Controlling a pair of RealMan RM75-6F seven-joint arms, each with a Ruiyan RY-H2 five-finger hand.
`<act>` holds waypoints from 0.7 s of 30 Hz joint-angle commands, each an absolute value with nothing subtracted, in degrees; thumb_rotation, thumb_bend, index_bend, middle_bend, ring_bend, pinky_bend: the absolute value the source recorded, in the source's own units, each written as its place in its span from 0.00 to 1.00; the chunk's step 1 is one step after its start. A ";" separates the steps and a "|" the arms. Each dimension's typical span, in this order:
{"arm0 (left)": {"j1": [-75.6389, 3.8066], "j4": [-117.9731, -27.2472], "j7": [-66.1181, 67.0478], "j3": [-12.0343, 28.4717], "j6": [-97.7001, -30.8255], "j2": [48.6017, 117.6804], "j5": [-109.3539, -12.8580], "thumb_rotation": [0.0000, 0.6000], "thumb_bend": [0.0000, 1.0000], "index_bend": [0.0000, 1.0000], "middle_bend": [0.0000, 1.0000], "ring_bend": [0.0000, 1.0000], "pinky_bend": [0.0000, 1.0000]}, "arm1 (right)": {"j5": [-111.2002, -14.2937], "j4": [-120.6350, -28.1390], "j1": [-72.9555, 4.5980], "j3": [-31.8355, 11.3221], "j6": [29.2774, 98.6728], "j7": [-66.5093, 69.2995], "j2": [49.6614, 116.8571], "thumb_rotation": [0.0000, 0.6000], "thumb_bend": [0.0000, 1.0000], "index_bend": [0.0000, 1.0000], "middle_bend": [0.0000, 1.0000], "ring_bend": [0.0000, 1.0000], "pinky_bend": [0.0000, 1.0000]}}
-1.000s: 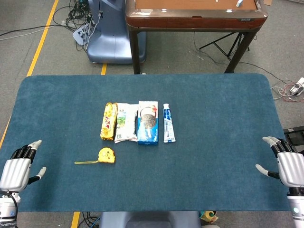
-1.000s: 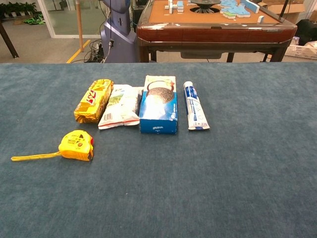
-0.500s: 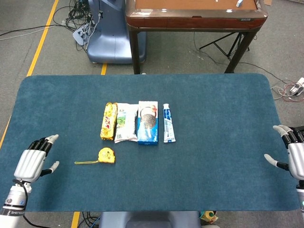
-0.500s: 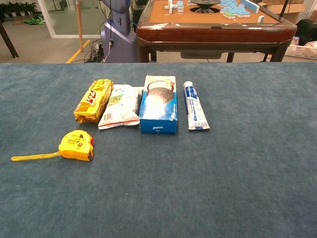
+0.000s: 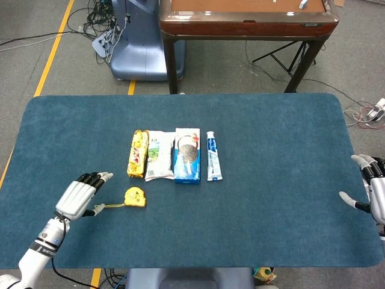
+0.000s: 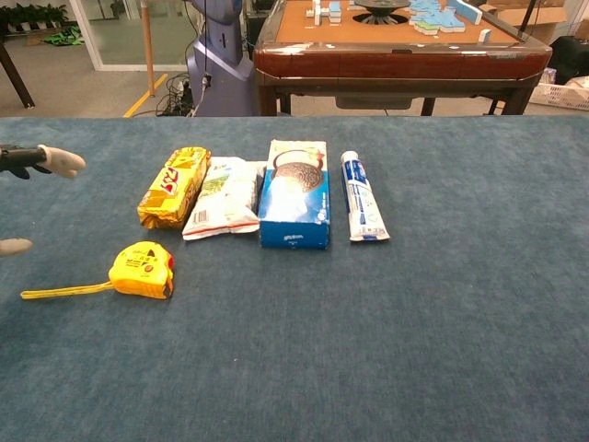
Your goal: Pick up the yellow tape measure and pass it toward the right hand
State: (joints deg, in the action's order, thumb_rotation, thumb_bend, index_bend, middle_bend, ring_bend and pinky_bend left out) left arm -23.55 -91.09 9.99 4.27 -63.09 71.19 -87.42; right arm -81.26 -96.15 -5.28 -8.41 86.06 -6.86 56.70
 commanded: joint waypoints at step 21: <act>-34.98 -91.25 25.98 5.56 -48.83 80.26 -71.74 1.00 0.25 0.09 0.14 0.16 0.18 | -80.41 -93.21 -3.38 -6.68 85.97 -3.28 58.12 1.00 0.08 0.21 0.24 0.20 0.26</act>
State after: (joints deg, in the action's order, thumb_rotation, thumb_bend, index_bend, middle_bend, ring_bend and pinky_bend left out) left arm -34.18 -91.69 24.58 5.59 -49.58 79.55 -73.18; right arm -80.40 -93.23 -3.41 -6.71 85.95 -3.31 58.10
